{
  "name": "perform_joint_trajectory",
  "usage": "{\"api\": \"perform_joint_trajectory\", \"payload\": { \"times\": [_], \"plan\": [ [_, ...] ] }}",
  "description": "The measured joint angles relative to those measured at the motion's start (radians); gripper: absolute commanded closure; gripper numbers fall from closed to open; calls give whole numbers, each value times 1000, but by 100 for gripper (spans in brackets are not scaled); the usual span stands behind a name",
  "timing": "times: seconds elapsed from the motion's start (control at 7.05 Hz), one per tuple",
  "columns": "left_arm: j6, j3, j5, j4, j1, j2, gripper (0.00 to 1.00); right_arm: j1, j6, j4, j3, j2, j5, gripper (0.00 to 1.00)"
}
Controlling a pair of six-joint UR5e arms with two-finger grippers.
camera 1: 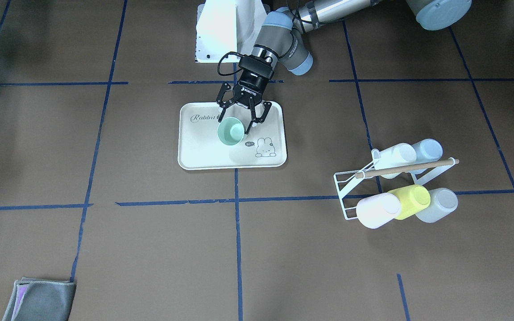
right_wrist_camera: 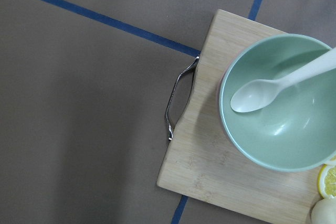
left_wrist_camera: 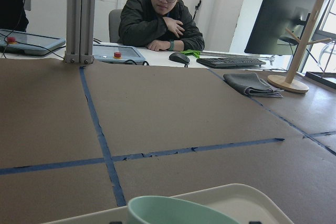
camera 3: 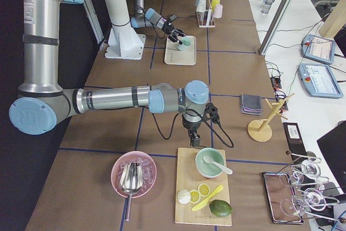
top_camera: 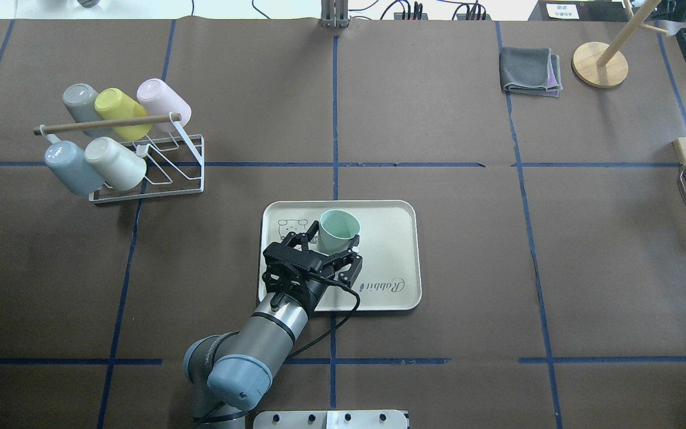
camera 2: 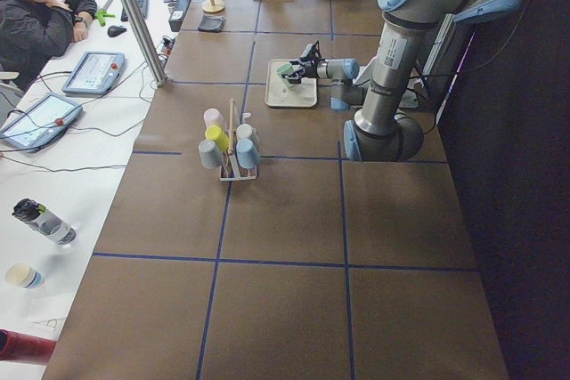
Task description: Pick up and place green cup on tray
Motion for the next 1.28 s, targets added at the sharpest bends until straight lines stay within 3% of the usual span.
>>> {"api": "perform_joint_trajectory", "payload": {
  "times": [0.43, 1.28],
  "plan": [
    [41, -11, -29, -92, 1, 51, 1, 0, 1, 1, 3, 0, 0, 1],
    [83, -136, -105, -96, -12, 55, 1, 0, 4, 2, 6, 2, 0, 1]
  ]
}}
